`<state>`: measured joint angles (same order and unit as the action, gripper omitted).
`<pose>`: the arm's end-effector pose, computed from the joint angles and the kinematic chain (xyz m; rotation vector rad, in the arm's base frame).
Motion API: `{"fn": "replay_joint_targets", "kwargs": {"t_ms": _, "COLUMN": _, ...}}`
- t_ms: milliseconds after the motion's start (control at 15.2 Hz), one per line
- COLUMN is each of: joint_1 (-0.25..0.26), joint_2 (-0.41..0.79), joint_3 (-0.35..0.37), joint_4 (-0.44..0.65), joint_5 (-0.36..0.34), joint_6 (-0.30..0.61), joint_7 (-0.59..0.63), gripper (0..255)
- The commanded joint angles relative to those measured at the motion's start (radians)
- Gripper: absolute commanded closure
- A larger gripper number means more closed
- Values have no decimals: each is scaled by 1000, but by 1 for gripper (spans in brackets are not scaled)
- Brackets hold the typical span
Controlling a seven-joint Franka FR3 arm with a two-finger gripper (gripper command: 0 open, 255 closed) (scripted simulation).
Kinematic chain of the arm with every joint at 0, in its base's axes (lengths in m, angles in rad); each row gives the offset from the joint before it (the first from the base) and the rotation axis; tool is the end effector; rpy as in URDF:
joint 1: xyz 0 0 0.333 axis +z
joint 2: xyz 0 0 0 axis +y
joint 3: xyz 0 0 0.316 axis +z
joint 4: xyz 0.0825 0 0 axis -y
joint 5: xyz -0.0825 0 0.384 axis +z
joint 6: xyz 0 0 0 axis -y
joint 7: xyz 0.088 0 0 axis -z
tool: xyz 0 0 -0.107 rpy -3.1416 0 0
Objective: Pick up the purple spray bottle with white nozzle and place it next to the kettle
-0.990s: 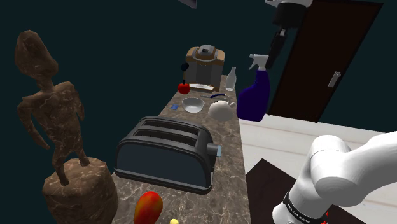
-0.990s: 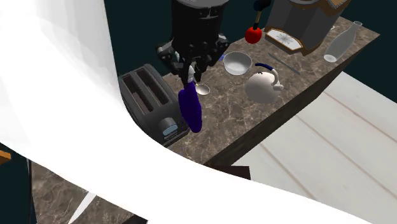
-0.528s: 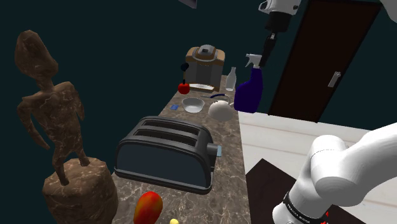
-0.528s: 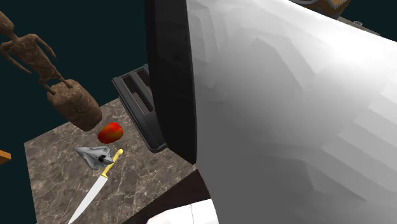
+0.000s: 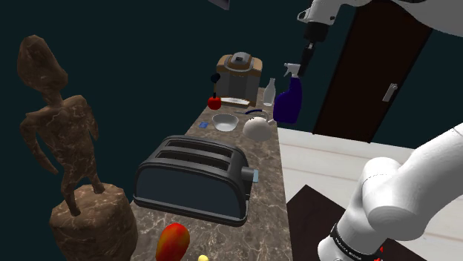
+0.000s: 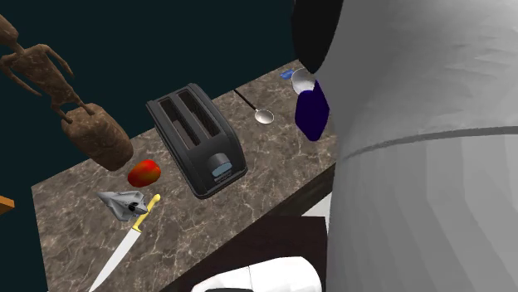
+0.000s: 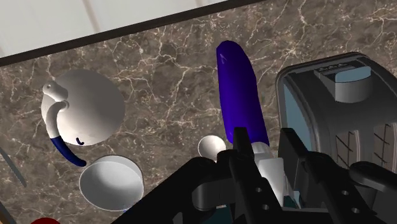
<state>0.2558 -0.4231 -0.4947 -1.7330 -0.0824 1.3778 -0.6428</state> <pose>0.3830 -0.1642 0.7058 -2.9753 -0.6383 -0.1004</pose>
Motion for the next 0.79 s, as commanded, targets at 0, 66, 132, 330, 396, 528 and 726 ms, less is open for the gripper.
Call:
{"fn": "replay_joint_targets", "kwargs": {"t_ms": 0, "joint_1": 5, "joint_2": 72, "joint_3": -54, "joint_4": 62, "joint_5": 15, "joint_6": 6, "joint_7": -57, "gripper": 255}}
{"fn": "replay_joint_targets", "kwargs": {"t_ms": 66, "joint_1": 5, "joint_2": 107, "joint_3": -82, "joint_4": 90, "joint_5": 26, "joint_6": 10, "joint_7": -86, "gripper": 255}}
{"fn": "replay_joint_targets", "kwargs": {"t_ms": 132, "joint_1": 6, "joint_2": 145, "joint_3": -111, "joint_4": 121, "joint_5": 40, "joint_6": 12, "joint_7": -116, "gripper": 255}}
{"fn": "replay_joint_targets", "kwargs": {"t_ms": 330, "joint_1": -3, "joint_2": 274, "joint_3": -200, "joint_4": 224, "joint_5": 103, "joint_6": 12, "joint_7": -214, "gripper": 255}}
{"fn": "replay_joint_targets", "kwargs": {"t_ms": 396, "joint_1": -12, "joint_2": 324, "joint_3": -229, "joint_4": 263, "joint_5": 133, "joint_6": 9, "joint_7": -250, "gripper": 255}}
{"fn": "replay_joint_targets", "kwargs": {"t_ms": 528, "joint_1": -41, "joint_2": 432, "joint_3": -285, "joint_4": 350, "joint_5": 205, "joint_6": -6, "joint_7": -324, "gripper": 255}}
{"fn": "replay_joint_targets", "kwargs": {"t_ms": 726, "joint_1": -138, "joint_2": 614, "joint_3": -340, "joint_4": 510, "joint_5": 341, "joint_6": -54, "joint_7": -431, "gripper": 255}}
